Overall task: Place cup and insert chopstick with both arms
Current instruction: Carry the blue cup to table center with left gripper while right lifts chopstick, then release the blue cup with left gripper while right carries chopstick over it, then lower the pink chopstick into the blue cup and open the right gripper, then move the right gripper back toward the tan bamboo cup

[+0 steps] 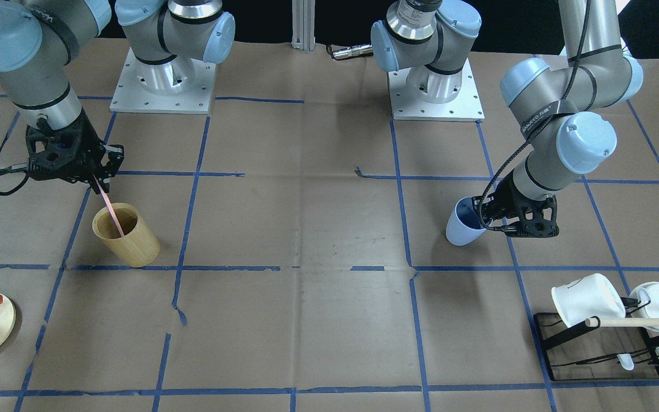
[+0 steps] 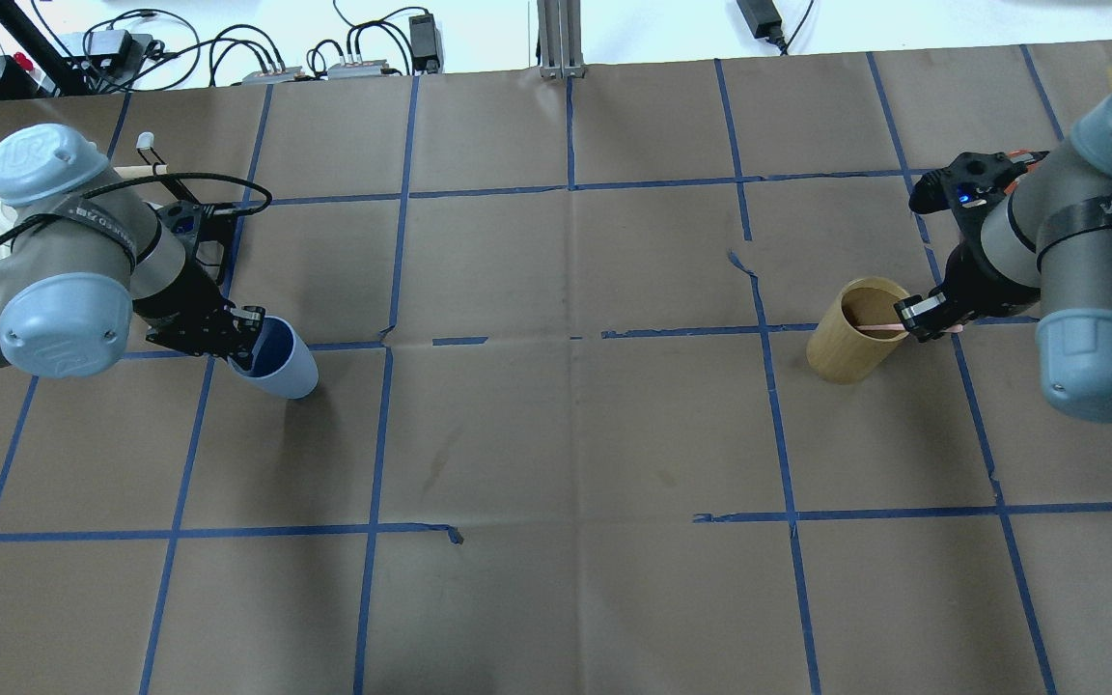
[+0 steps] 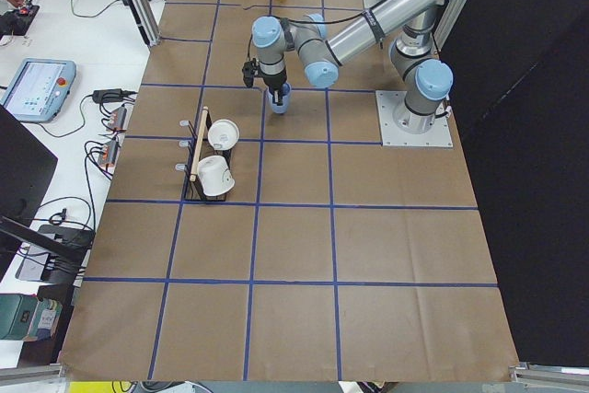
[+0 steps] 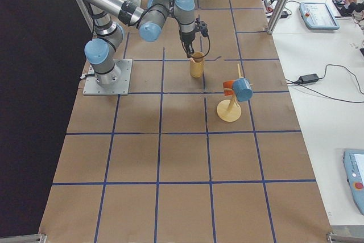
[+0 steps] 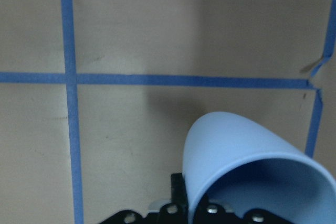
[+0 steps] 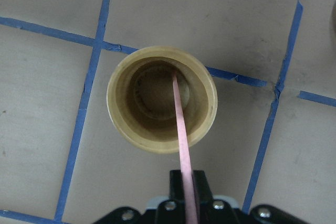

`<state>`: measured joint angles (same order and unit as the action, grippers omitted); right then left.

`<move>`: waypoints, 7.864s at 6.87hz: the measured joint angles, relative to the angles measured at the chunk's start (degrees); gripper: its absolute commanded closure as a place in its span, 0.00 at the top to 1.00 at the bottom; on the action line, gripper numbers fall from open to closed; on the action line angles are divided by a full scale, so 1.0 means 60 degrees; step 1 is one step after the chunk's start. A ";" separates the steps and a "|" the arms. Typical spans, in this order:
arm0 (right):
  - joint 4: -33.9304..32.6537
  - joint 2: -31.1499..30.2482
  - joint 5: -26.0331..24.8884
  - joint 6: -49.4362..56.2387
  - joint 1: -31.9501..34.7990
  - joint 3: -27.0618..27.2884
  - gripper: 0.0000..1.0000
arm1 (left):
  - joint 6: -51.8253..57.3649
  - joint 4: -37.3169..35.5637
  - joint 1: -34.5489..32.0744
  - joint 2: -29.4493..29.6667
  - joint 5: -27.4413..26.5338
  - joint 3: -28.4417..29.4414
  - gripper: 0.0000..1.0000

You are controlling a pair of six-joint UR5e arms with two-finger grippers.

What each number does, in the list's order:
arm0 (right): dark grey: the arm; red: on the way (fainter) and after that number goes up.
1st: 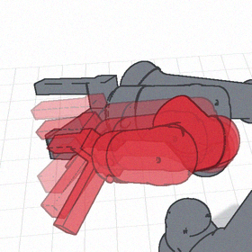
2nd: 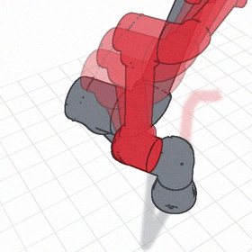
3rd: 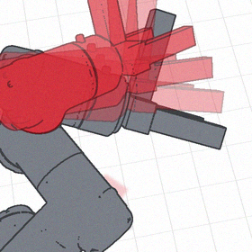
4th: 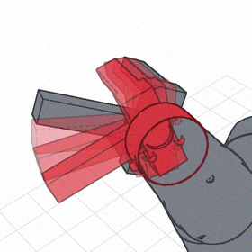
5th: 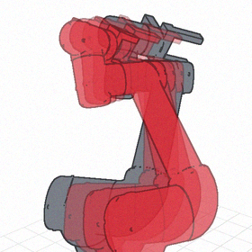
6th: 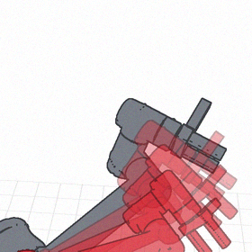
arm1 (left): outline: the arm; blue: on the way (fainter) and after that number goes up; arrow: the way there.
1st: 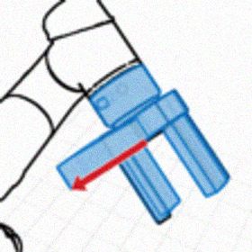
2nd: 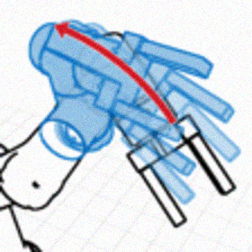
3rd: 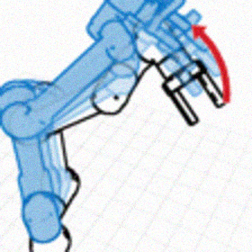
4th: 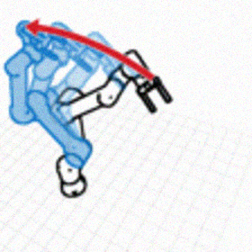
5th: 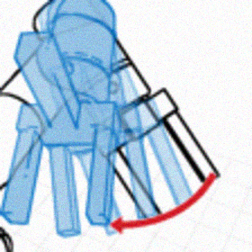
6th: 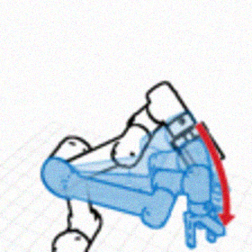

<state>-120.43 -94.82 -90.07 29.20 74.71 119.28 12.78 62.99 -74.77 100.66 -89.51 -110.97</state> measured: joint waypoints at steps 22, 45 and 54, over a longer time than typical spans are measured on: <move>0.6000 0.1775 0.0928 -0.4539 0.2766 -0.6664 0.07 | -0.2766 0.4231 -0.3227 -0.1433 0.0487 0.3378 1.00; 0.5705 0.4280 0.1686 -0.8570 0.5682 -0.7359 1.00 | -0.1397 0.4630 -0.2025 -0.2422 0.0343 0.3060 1.00; 0.4759 0.2265 -0.0439 -0.6198 0.4805 -0.6043 0.99 | -0.1396 0.4806 -0.2014 -0.2495 0.0227 0.3060 1.00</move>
<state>-91.87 -81.23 -92.71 -7.98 103.54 83.02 4.40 91.83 -86.85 85.70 -88.15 -92.61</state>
